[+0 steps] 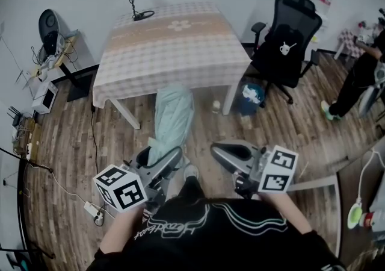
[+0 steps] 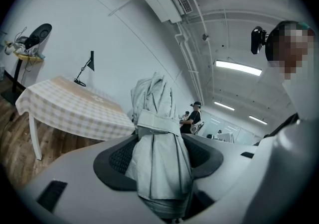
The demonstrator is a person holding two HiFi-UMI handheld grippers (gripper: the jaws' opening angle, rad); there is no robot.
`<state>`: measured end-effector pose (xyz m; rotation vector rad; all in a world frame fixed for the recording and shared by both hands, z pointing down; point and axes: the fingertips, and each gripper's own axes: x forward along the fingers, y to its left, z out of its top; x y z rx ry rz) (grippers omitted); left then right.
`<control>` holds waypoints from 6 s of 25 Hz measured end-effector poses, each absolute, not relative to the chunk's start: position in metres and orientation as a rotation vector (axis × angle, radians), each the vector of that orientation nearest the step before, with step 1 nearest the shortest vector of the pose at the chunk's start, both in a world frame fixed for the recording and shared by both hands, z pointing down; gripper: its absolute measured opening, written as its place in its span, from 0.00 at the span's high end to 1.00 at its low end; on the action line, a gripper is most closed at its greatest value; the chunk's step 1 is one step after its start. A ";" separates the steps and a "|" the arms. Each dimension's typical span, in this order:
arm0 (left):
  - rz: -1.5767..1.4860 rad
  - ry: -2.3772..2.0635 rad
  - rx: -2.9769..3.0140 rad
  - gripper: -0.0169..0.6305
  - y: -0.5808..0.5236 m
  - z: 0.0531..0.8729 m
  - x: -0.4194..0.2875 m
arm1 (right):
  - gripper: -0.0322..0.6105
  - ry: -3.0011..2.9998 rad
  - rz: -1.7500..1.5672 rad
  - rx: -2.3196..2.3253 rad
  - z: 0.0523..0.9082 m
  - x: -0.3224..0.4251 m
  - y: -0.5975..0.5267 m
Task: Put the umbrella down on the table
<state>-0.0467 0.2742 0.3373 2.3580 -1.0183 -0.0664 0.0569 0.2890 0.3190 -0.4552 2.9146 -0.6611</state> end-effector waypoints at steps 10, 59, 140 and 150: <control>-0.045 -1.021 2.294 0.58 0.193 0.357 -0.072 | 0.93 2.918 -0.753 -0.452 0.332 0.031 0.204; -0.021 -1.019 2.251 0.58 -0.065 0.374 -0.140 | 0.93 2.857 -0.895 -0.523 0.348 -0.025 -0.059; 0.803 -1.092 2.112 0.59 -0.368 0.596 -0.084 | 0.93 2.802 -1.240 -0.549 0.452 0.057 -0.358; 0.802 -1.086 2.107 0.58 -0.370 0.615 -0.085 | 0.93 2.768 -1.308 -0.595 0.470 0.065 -0.362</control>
